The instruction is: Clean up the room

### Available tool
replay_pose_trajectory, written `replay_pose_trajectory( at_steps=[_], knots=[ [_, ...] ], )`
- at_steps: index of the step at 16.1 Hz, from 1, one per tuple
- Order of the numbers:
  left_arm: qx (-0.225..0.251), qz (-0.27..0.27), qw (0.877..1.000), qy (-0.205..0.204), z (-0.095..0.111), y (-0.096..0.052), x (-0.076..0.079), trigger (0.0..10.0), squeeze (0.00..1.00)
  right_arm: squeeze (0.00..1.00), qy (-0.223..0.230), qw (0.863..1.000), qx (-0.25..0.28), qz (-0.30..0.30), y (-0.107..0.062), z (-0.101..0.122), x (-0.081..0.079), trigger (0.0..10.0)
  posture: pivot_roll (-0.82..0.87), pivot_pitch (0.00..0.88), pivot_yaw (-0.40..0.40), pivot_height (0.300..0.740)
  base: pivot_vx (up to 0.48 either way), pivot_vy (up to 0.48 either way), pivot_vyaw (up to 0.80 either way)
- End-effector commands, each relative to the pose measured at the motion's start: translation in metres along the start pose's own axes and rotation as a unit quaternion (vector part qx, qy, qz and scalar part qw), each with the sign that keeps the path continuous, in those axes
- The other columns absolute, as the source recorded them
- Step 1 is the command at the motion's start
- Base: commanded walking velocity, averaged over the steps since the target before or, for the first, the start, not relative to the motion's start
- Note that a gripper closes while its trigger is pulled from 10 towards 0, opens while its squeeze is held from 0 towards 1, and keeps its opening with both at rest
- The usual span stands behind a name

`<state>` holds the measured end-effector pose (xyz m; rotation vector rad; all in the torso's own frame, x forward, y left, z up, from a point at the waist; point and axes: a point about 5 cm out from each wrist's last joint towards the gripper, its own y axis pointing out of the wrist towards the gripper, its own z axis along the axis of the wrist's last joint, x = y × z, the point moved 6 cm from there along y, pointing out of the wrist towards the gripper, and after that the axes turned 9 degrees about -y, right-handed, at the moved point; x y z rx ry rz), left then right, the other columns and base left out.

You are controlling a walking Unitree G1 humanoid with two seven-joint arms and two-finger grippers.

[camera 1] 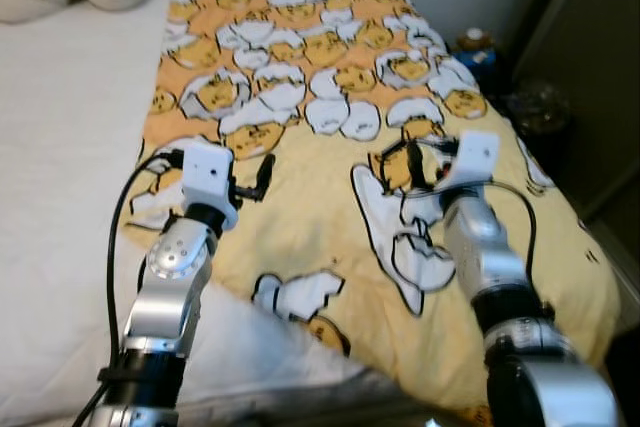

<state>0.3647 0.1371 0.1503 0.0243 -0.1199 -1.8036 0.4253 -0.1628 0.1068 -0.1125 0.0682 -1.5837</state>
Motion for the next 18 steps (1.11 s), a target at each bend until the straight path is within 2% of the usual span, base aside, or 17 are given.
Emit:
replay_pose_trajectory(
  at_steps=[1,4,5,6,8,10,11,12,14,15,16,17,18],
  knots=[
    [-0.003,-0.006,1.0,-0.001,0.0,-0.003,0.006,10.0,0.0,0.0,0.013,0.999,-0.021,-0.023,0.001,-0.008,0.016,10.0,0.13,0.0,-0.034,0.74,0.0,0.0,0.0],
    [-0.002,0.004,1.0,0.005,0.008,-0.023,-0.006,10.0,0.0,0.0,0.002,0.999,-0.036,-0.041,0.011,-0.001,0.022,10.0,0.22,0.072,-0.038,0.74,0.0,0.0,0.0],
    [-0.011,0.011,1.0,0.018,0.012,-0.04,-0.015,10.0,0.0,0.0,0.001,0.998,-0.047,-0.041,0.015,-0.001,0.021,10.0,0.28,0.124,-0.025,0.74,0.0,0.0,0.0],
    [-0.017,0.014,0.999,0.024,0.012,-0.045,-0.018,10.0,0.0,0.0,-0.002,0.998,-0.053,-0.042,0.016,-0.002,0.022,10.0,0.29,0.134,-0.024,0.74,0.0,0.0,0.0],
    [-0.037,0.028,0.998,0.042,0.018,-0.069,-0.029,10.0,0.0,0.0,-0.024,0.996,-0.073,-0.045,0.016,-0.009,0.02,10.0,0.36,0.205,0.005,0.74,0.0,0.0,0.0],
    [-0.049,0.034,0.997,0.049,0.022,-0.084,-0.033,10.0,0.0,0.0,-0.04,0.994,-0.085,-0.055,0.014,-0.015,0.021,10.0,0.39,0.24,0.019,0.74,0.0,0.0,0.0],
    [-0.062,0.036,0.996,0.054,0.023,-0.093,-0.034,10.0,0.0,0.0,-0.063,0.99,-0.099,-0.076,0.011,-0.023,0.029,10.0,0.41,0.258,0.024,0.74,0.0,0.0,0.0],
    [-0.068,0.038,0.996,0.052,0.022,-0.096,-0.034,10.0,0.0,0.0,-0.081,0.988,-0.1,-0.091,0.01,-0.024,0.036,10.0,0.41,0.266,0.026,0.74,0.0,0.0,0.0],
    [-0.076,0.037,0.995,0.047,0.021,-0.098,-0.03,10.0,0.0,0.0,-0.09,0.984,-0.118,-0.102,0.007,-0.032,0.042,10.0,0.4,0.27,0.026,0.74,0.0,0.0,0.0],
    [-0.079,0.034,0.995,0.045,0.021,-0.097,-0.028,10.0,0.0,0.0,-0.075,0.983,-0.128,-0.104,0.005,-0.037,0.045,9.3,0.39,0.268,0.021,0.74,0.0,0.0,0.0],
    [-0.081,0.033,0.995,0.045,0.02,-0.096,-0.027,10.0,0.0,0.0,-0.064,0.983,-0.132,-0.107,0.004,-0.039,0.046,9.3,0.38,0.268,0.021,0.74,0.0,0.0,0.0],
    [-0.083,0.035,0.995,0.043,0.021,-0.094,-0.029,10.0,0.0,0.0,-0.046,0.985,-0.133,-0.1,0.004,-0.041,0.043,0.0,0.36,0.265,0.017,0.74,0.0,0.0,0.0],
    [-0.083,0.035,0.995,0.041,0.02,-0.092,-0.029,10.0,0.0,0.0,-0.044,0.987,-0.127,-0.089,0.005,-0.039,0.038,0.0,0.36,0.264,0.018,0.74,0.0,0.0,0.0]
  ],
)
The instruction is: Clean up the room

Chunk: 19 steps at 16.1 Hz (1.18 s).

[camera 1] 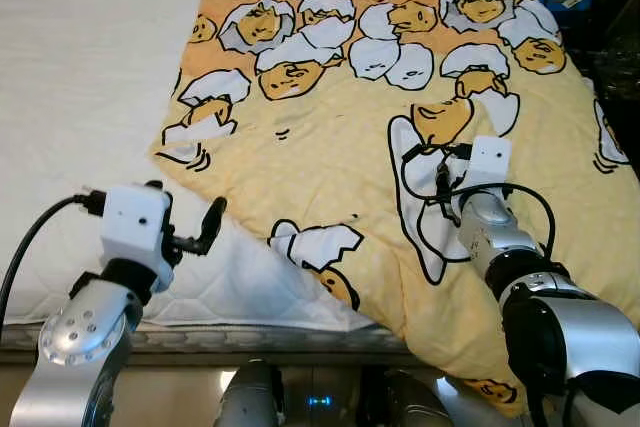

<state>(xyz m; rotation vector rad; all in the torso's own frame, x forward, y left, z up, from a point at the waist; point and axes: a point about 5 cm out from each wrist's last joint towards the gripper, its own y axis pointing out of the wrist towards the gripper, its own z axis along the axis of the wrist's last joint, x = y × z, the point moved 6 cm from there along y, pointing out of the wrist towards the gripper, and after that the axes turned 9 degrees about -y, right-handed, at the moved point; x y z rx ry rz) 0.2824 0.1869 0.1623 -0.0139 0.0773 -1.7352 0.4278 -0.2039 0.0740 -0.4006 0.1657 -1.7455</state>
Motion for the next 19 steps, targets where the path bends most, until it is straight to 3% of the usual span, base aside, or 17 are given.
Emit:
replay_pose_trajectory(
  at_steps=[1,5,6,8,12,15,16,18,19],
  knots=[
    [-0.006,-0.001,1.0,-0.002,-0.002,0.0,0.0,10.0,0.0,0.0,0.013,1.0,-0.006,0.011,-0.001,-0.004,-0.006,0.0,0.35,0.263,0.018,0.74,0.0,0.0,0.0],
    [-0.009,-0.014,1.0,-0.005,-0.003,0.007,0.006,10.0,0.0,0.0,0.08,0.996,-0.02,0.042,-0.002,-0.007,-0.018,0.0,0.33,0.26,0.029,0.74,0.0,0.0,0.0],
    [-0.009,-0.017,1.0,-0.006,-0.003,0.009,0.007,10.0,0.0,0.0,0.133,0.986,-0.054,0.087,-0.006,-0.019,-0.037,0.0,0.32,0.258,0.029,0.74,0.0,0.0,0.0],
    [-0.007,-0.02,1.0,-0.007,-0.002,0.014,0.008,10.0,0.0,0.0,0.138,0.983,-0.067,0.099,-0.008,-0.027,-0.043,0.0,0.31,0.253,0.023,0.74,0.0,0.0,0.0],
    [0.0,-0.023,1.0,-0.011,0.0,0.02,0.011,10.0,0.0,0.0,0.113,0.987,-0.035,0.112,-0.008,-0.013,-0.049,0.0,0.29,0.247,0.016,0.74,0.0,0.0,0.0],
    [0.003,-0.023,1.0,-0.014,-0.001,0.023,0.013,10.0,0.0,0.0,0.067,0.987,0.007,0.145,-0.012,0.001,-0.069,0.0,0.28,0.24,0.007,0.74,0.0,0.0,0.0],
    [0.009,-0.027,0.999,-0.018,0.0,0.025,0.016,10.0,0.0,0.0,0.018,0.982,0.046,0.18,-0.021,0.005,-0.092,0.0,0.27,0.234,-0.003,0.74,0.0,0.0,0.0],
    [0.012,-0.028,0.999,-0.02,0.0,0.027,0.018,10.0,0.0,0.0,-0.003,0.975,0.073,0.209,-0.03,0.006,-0.109,0.0,0.26,0.229,-0.005,0.74,0.0,0.0,0.0],
    [0.014,-0.03,0.999,-0.022,0.0,0.029,0.019,10.0,0.0,0.0,-0.005,0.963,0.116,0.243,-0.046,0.01,-0.131,0.0,0.25,0.216,-0.01,0.74,0.0,0.0,0.0]
  ],
)
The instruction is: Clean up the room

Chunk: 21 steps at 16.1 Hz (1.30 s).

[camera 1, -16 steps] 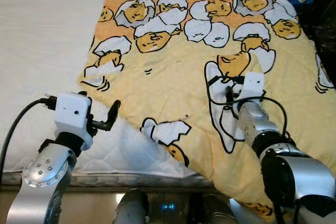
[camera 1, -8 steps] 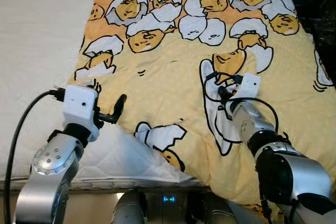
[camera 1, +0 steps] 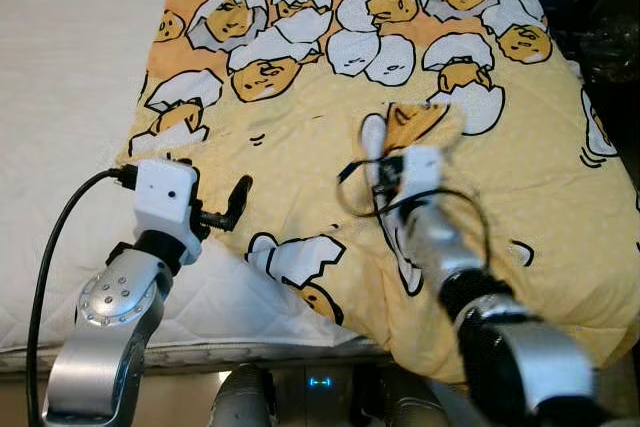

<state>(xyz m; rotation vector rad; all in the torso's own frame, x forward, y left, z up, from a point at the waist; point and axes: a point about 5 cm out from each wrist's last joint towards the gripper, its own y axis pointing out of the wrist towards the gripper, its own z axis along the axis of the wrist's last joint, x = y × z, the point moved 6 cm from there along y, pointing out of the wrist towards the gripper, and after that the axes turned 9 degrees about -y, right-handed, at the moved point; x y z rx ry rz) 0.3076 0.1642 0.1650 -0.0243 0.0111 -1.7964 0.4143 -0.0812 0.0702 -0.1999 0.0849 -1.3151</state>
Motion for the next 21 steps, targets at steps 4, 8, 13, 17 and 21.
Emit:
replay_pose_trajectory(
  at_steps=[4,8,13,17,21],
  knots=[
    [0.002,-0.005,1.0,-0.005,-0.006,0.011,0.005,10.0,0.0,0.0,-0.038,0.989,0.092,0.109,-0.024,0.014,-0.068,0.0,0.22,0.186,-0.016,0.74,0.0,0.0,0.0],
    [0.003,-0.005,1.0,-0.003,-0.009,0.02,0.006,10.0,0.0,0.0,-0.016,0.995,0.064,0.075,-0.036,-0.005,-0.051,0.0,0.19,0.159,-0.013,0.74,0.0,0.0,0.0],
    [-0.012,0.024,0.999,-0.024,-0.022,0.027,-0.003,10.0,0.0,0.0,0.013,0.991,0.075,0.114,-0.05,0.003,-0.069,0.0,0.18,0.128,-0.022,0.74,0.0,0.0,0.0],
    [-0.022,0.037,0.998,-0.044,-0.035,0.041,-0.007,10.0,0.0,0.0,0.013,0.988,0.064,0.14,-0.053,0.001,-0.08,0.0,0.15,0.07,-0.04,0.74,0.0,0.0,0.0],
    [-0.016,0.029,0.998,-0.056,-0.036,0.053,-0.001,10.0,0.0,0.0,0.011,0.99,0.057,0.125,-0.052,0.0,-0.065,0.0,0.12,0.038,-0.043,0.74,0.0,0.06,0.0]
  ],
)
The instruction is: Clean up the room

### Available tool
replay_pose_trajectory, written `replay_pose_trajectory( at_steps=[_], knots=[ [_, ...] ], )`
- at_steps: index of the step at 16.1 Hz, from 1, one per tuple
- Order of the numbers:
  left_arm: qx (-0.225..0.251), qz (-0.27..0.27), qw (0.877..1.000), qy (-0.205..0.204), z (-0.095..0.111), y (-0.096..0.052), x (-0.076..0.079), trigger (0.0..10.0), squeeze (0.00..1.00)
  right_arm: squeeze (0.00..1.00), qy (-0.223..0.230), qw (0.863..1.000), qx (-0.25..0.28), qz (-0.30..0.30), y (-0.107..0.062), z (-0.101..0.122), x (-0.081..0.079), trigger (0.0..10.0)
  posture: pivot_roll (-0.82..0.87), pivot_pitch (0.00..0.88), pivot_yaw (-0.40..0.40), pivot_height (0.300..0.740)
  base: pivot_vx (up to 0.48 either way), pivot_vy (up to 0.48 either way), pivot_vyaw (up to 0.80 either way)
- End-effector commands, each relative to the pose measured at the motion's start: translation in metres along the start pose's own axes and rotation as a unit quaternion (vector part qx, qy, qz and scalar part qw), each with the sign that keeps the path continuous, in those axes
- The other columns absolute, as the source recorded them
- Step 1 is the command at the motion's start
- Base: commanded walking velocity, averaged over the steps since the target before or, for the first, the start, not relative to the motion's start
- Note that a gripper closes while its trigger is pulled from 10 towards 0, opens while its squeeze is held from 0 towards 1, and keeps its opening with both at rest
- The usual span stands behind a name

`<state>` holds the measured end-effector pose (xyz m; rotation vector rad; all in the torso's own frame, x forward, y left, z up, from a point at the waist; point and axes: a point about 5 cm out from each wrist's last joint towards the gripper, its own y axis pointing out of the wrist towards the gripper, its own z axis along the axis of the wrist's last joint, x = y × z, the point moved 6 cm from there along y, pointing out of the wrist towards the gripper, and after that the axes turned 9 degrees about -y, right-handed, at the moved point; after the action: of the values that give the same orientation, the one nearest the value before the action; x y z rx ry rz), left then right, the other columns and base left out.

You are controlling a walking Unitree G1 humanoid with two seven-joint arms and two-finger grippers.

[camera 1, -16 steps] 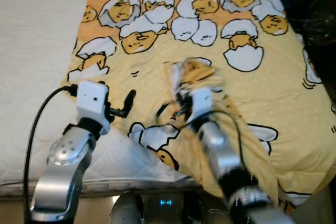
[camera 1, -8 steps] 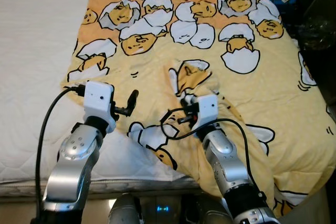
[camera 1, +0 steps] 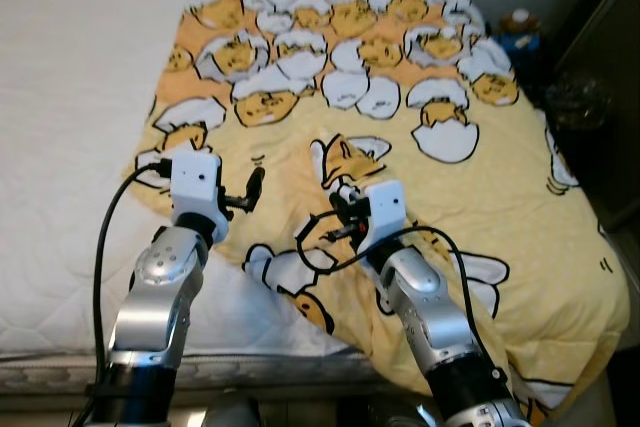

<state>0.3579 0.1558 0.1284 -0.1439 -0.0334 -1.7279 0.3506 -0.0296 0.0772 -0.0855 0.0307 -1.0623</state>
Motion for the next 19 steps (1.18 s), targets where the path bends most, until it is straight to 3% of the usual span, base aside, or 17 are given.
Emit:
replay_pose_trajectory(
  at_steps=[1,10,14,19],
  knots=[
    [0.002,-0.005,1.0,-0.006,-0.001,0.002,0.003,10.0,0.0,0.0,0.011,1.0,-0.002,-0.003,-0.004,-0.002,0.001,0.0,0.12,0.037,-0.043,0.74,0.0,0.386,0.0],
    [0.009,-0.006,1.0,-0.009,-0.002,0.006,0.004,10.0,0.0,0.0,0.013,1.0,-0.014,-0.008,-0.004,-0.007,0.007,0.0,0.12,0.037,-0.044,0.74,0.0,0.447,0.0],
    [0.016,-0.008,1.0,-0.005,0.0,0.006,0.007,10.0,0.0,0.0,0.01,1.0,-0.017,-0.007,-0.005,-0.008,0.008,0.0,0.13,0.038,-0.044,0.74,0.0,0.0,0.0],
    [0.016,-0.01,1.0,-0.004,-0.002,0.005,0.009,10.0,0.0,0.0,0.015,0.999,-0.03,0.033,-0.011,-0.019,-0.006,0.0,0.12,0.038,-0.043,0.74,0.0,0.0,0.0]
  ],
)
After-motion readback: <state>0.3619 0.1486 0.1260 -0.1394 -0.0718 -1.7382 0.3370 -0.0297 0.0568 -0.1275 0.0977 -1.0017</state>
